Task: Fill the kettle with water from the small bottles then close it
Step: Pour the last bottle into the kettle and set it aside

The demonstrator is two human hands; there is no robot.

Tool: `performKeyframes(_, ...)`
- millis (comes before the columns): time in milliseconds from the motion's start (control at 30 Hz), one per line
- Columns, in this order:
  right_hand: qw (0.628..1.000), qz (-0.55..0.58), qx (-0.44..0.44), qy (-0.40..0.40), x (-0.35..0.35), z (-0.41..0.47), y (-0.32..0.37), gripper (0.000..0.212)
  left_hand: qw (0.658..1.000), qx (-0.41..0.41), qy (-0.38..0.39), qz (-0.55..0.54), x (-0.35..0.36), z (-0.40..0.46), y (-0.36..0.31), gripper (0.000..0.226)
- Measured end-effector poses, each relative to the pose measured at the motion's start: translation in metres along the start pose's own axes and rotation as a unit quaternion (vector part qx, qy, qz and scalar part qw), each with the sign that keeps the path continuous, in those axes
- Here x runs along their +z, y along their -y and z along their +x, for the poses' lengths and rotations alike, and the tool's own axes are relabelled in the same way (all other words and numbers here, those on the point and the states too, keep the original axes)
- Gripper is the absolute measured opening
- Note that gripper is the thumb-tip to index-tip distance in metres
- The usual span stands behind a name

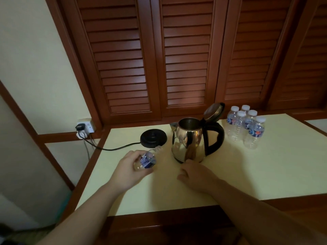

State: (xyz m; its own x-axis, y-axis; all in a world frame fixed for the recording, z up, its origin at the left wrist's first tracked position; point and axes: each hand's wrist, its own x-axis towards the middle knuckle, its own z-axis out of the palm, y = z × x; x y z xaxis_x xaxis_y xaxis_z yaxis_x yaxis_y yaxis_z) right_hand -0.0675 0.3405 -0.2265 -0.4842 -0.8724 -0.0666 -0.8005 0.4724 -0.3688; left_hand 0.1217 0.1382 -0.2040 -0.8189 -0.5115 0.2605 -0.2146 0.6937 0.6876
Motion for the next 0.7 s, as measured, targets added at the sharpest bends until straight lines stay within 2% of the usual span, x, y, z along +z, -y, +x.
performKeyframes(100,0.995,0.064,-0.011,-0.07,-0.007,0.001,0.006,0.025,1.0,0.01,0.0,0.009,0.002,-0.001,0.004,0.054)
performKeyframes(200,0.965,0.186,-0.037,-0.179,-0.023,-0.001,0.02,0.026,0.999,0.028,0.006,0.03,0.007,-0.003,0.002,0.058)
performKeyframes(267,0.951,0.221,-0.05,-0.209,-0.036,-0.004,0.029,0.025,0.998,0.047,0.012,0.037,0.012,-0.002,0.001,0.06)
performKeyframes(500,0.964,0.211,-0.073,-0.144,-0.042,-0.022,0.025,0.023,0.994,0.091,0.063,0.024,0.025,0.008,-0.003,0.058)
performKeyframes(700,0.963,0.225,-0.075,-0.124,-0.052,-0.039,0.001,0.038,0.988,0.124,0.096,0.015,0.039,0.01,-0.016,0.058)
